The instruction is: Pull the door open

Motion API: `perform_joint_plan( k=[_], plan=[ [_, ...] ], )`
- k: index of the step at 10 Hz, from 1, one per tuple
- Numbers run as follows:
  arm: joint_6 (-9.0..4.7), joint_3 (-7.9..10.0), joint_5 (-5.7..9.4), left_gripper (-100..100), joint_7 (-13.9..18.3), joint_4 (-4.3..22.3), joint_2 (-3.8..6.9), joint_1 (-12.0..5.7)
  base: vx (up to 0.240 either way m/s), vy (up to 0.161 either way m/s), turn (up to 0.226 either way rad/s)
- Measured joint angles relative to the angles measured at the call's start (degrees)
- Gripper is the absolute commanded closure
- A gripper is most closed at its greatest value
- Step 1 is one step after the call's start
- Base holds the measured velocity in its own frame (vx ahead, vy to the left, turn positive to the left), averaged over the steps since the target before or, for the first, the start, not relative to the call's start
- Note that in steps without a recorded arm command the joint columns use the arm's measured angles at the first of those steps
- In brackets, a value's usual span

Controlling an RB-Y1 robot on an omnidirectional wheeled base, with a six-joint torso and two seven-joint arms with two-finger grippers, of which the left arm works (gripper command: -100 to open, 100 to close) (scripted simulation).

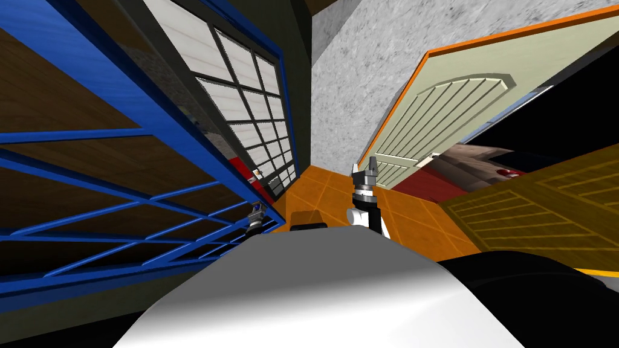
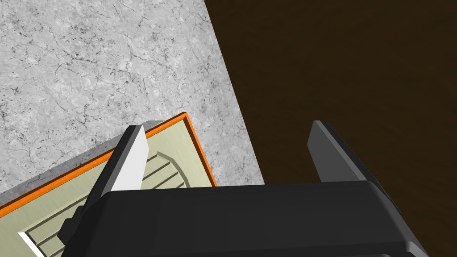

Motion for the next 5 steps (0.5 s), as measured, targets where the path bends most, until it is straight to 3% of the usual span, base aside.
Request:
perform_joint_plan(
  k=[5],
  plan=[
    [-0.64,-3.75,-2.03,100,2.6,-1.2,1.76,0.98,-0.222,0.007,-0.051]
  ],
)
